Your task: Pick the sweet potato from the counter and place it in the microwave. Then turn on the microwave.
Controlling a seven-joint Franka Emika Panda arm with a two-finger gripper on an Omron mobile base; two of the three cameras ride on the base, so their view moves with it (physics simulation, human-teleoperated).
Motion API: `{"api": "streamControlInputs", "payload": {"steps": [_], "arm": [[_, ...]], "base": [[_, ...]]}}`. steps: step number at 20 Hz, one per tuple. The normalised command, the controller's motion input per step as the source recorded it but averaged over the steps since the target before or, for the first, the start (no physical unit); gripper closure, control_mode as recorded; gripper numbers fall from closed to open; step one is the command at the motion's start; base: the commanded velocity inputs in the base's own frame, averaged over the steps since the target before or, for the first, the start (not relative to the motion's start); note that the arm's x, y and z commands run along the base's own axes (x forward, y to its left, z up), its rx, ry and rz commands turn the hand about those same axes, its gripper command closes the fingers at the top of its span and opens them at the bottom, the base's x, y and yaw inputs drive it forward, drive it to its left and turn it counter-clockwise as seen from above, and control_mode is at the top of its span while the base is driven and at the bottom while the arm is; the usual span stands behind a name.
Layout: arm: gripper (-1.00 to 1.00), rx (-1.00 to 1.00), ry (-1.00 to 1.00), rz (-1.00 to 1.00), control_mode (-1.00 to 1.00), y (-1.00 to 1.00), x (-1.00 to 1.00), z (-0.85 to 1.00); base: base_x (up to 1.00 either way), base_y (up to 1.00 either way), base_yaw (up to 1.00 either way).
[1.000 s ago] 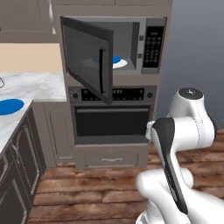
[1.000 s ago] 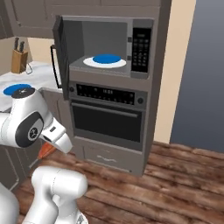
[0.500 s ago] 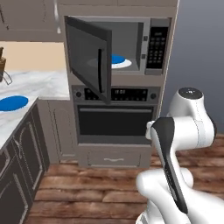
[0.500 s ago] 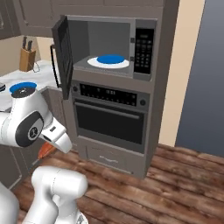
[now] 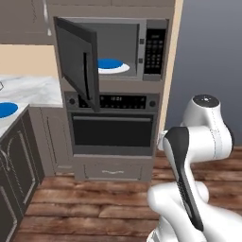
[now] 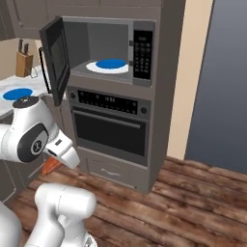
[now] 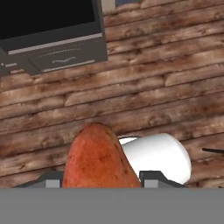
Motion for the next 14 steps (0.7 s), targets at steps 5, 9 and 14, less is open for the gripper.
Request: {"api": "streamControlInputs", "payload": {"steps": [5,9,14], "arm": [[1.00,0.00,0.00,0.00,1.00,0.00,0.00,0.00],[1.00,0.00,0.00,0.00,1.00,0.00,0.00,0.00],[1.00,0.00,0.00,0.00,1.00,0.00,0.00,0.00]], "base": [[0.37,-0.24,0.00],[0.41,-0.21,0.01],[0.44,-0.21,0.03]]}}
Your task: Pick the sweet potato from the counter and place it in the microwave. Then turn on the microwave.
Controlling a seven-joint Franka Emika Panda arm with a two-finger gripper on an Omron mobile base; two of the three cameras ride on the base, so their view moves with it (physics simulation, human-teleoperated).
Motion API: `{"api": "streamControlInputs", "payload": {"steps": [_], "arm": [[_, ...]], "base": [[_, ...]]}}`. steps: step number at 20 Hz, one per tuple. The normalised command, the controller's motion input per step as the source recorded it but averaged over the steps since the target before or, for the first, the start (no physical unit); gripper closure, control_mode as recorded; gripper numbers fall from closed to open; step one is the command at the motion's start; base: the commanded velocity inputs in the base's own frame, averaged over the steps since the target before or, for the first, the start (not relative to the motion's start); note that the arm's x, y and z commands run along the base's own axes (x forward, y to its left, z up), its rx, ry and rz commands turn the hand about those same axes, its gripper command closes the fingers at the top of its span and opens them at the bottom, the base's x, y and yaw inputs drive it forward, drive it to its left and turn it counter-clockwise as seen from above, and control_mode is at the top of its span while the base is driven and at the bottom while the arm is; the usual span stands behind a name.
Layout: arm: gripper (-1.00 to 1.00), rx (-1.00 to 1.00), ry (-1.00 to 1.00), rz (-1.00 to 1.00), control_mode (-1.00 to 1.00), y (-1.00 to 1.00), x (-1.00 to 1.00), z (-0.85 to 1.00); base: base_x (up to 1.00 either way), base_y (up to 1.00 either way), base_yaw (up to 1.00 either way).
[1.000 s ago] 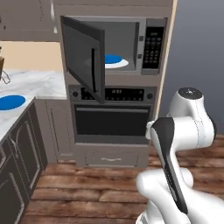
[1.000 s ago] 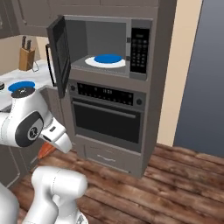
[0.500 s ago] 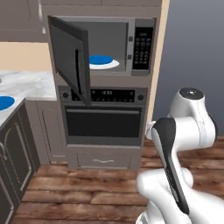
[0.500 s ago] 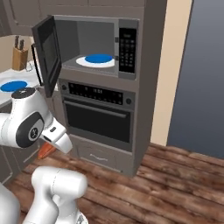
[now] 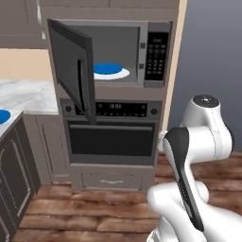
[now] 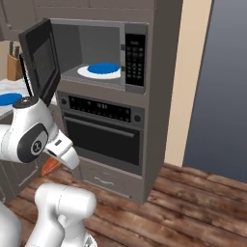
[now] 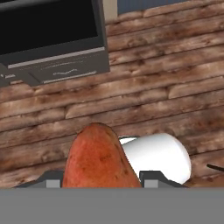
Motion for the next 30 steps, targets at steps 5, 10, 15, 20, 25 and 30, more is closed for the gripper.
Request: {"api": "streamControlInputs", "payload": {"steps": [5,10,15,20,25,30], "arm": [[1.00,0.00,0.00,0.00,1.00,0.00,0.00,0.00],[1.00,0.00,0.00,0.00,1.00,0.00,0.00,0.00],[1.00,0.00,0.00,0.00,1.00,0.00,0.00,0.00],[1.00,0.00,0.00,0.00,1.00,0.00,0.00,0.00],[1.00,0.00,0.00,0.00,1.00,0.00,0.00,0.00],[1.00,0.00,0.00,0.00,1.00,0.00,0.00,0.00]], "base": [[0.45,-0.22,0.02],[0.46,-0.20,0.03],[0.43,-0.18,0.02],[0.42,-0.13,0.00],[0.39,0.00,0.00],[0.32,0.18,-0.01]]}}
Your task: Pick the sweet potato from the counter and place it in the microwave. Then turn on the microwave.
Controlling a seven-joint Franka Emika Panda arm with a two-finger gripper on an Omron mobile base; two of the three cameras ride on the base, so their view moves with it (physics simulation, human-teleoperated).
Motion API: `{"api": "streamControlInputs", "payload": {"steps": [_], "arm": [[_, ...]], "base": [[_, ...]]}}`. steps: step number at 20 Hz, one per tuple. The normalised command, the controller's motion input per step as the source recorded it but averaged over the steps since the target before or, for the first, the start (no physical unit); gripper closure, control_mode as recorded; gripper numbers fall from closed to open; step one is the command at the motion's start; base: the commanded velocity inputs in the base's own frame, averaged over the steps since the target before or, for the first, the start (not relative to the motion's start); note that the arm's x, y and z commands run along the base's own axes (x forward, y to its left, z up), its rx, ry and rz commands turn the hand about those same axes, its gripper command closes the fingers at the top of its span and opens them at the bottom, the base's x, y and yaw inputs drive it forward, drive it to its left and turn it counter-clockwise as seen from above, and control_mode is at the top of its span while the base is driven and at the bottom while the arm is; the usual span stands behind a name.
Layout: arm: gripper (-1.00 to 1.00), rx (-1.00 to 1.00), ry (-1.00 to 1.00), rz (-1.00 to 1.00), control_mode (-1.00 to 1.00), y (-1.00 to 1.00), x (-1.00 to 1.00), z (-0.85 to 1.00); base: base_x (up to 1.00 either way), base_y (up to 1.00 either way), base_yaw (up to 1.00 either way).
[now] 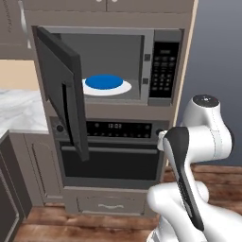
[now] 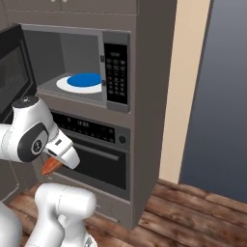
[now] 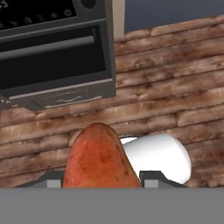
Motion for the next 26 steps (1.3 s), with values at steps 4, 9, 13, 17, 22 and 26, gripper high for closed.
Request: {"api": "streamControlInputs", "payload": {"steps": [4,9,13,17,22,26], "arm": [[1.00,0.00,0.00,0.00,1.00,0.00,0.00,0.00],[1.00,0.00,0.00,0.00,1.00,0.00,0.00,0.00],[1.00,0.00,0.00,0.00,1.00,0.00,0.00,0.00],[1.00,0.00,0.00,0.00,1.00,0.00,0.00,0.00],[1.00,0.00,0.00,0.00,1.00,0.00,0.00,0.00],[1.00,0.00,0.00,0.00,1.00,0.00,0.00,0.00]], "base": [[0.28,0.22,0.00],[0.30,0.21,0.00],[0.37,0.18,0.00],[0.38,0.17,-0.04],[0.34,0.27,-0.14],[0.25,0.40,-0.15]]}}
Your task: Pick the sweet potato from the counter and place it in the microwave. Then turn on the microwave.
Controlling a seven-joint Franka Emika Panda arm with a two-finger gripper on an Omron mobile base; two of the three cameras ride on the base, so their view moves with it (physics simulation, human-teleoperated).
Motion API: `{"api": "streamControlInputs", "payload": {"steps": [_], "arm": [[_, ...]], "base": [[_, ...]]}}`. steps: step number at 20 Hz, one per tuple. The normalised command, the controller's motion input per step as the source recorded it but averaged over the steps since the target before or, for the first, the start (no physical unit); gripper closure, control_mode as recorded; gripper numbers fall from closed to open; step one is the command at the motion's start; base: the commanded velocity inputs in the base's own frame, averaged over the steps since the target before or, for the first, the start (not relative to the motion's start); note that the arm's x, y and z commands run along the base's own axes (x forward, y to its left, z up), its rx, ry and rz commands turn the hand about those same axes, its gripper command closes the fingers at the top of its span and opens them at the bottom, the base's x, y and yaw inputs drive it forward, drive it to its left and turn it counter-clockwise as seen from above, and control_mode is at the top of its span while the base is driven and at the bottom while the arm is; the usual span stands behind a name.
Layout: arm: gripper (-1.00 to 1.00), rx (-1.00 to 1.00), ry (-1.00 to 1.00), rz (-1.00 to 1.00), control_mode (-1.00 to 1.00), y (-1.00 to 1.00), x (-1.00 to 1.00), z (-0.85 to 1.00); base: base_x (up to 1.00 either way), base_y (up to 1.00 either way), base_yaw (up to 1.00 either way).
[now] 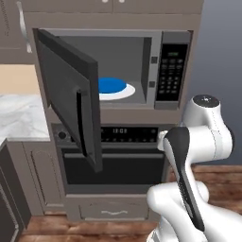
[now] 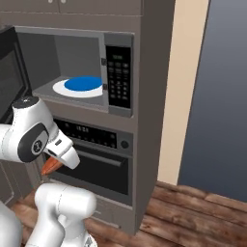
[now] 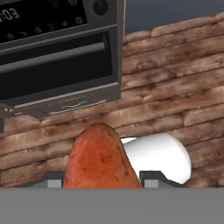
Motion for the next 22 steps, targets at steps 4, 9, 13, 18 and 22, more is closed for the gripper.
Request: {"api": "streamControlInputs", "payload": {"steps": [4,9,13,18,22], "arm": [[1.00,0.00,0.00,0.00,1.00,0.00,0.00,0.00],[1.00,0.00,0.00,0.00,1.00,0.00,0.00,0.00],[1.00,0.00,0.00,0.00,1.00,0.00,0.00,0.00],[1.00,0.00,0.00,0.00,1.00,0.00,0.00,0.00],[1.00,0.00,0.00,0.00,1.00,0.00,0.00,0.00]], "base": [[0.26,0.40,-0.12],[0.33,0.26,-0.08],[0.36,0.15,-0.04],[0.34,0.22,-0.02],[0.31,0.27,0.00]]}}
